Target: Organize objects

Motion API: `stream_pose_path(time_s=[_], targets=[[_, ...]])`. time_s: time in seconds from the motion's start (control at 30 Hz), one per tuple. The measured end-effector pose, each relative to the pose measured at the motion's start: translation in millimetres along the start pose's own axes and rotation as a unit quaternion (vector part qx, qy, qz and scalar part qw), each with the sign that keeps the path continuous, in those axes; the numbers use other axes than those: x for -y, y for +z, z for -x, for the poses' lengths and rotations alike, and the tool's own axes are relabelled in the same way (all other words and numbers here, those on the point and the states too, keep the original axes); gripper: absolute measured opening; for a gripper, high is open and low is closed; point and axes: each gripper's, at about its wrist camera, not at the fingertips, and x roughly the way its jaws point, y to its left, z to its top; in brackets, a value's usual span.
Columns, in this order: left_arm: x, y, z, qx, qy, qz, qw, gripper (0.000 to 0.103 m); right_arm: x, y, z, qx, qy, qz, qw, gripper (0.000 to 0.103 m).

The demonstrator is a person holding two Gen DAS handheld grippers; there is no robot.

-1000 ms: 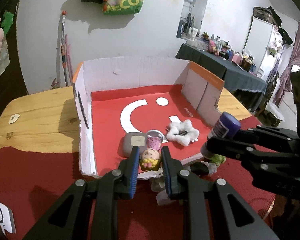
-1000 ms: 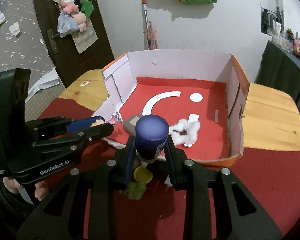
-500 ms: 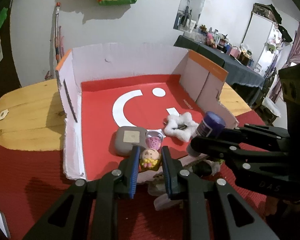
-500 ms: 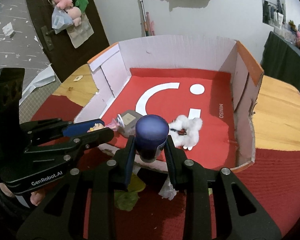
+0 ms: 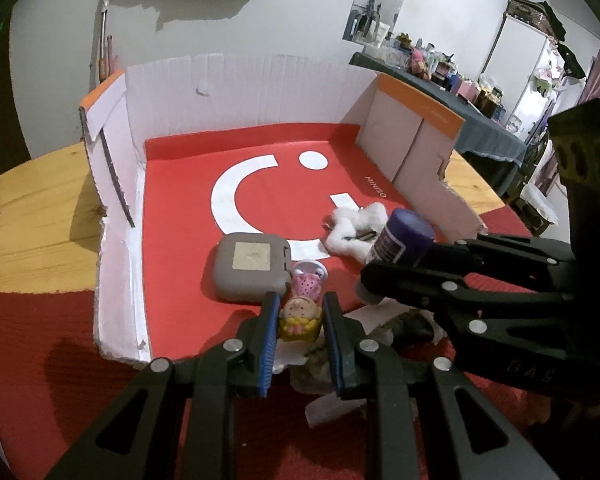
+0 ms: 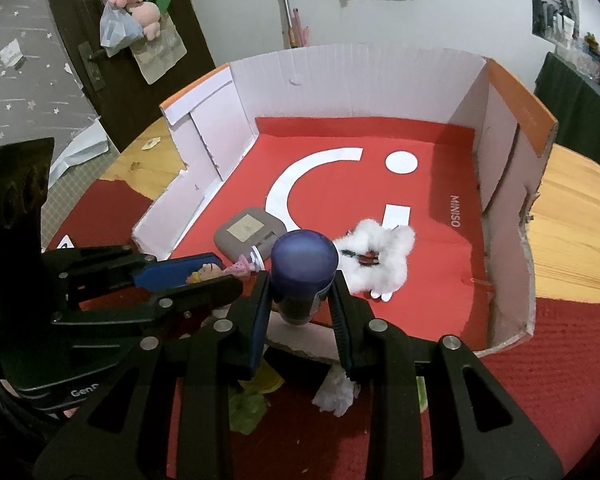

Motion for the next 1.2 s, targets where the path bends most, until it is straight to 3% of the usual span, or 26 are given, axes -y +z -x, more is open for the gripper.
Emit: stream_pose_path(time_s=[0.73,0.97,1.2], targets=[[-16.0,15.0,-12.3,-0.011,0.014,0.005,0.9998,0.023,4.6,12.8,-23.4,-0.036,0.004,0.001,0.999,0.027],[-12.5,12.7,-13.9,-0.025,-0.011,-0.003,0.9996,0.023,3.4,14.9,-25.5,-0.044,0.007,0.013,0.999,0.027],[-13.4,13.2,-20.2,-0.032,-0.002,-0.009,0.9994,0.023,13.8,16.6,-25.0,-0.043,-0.003,0.002,0.999,0.027]])
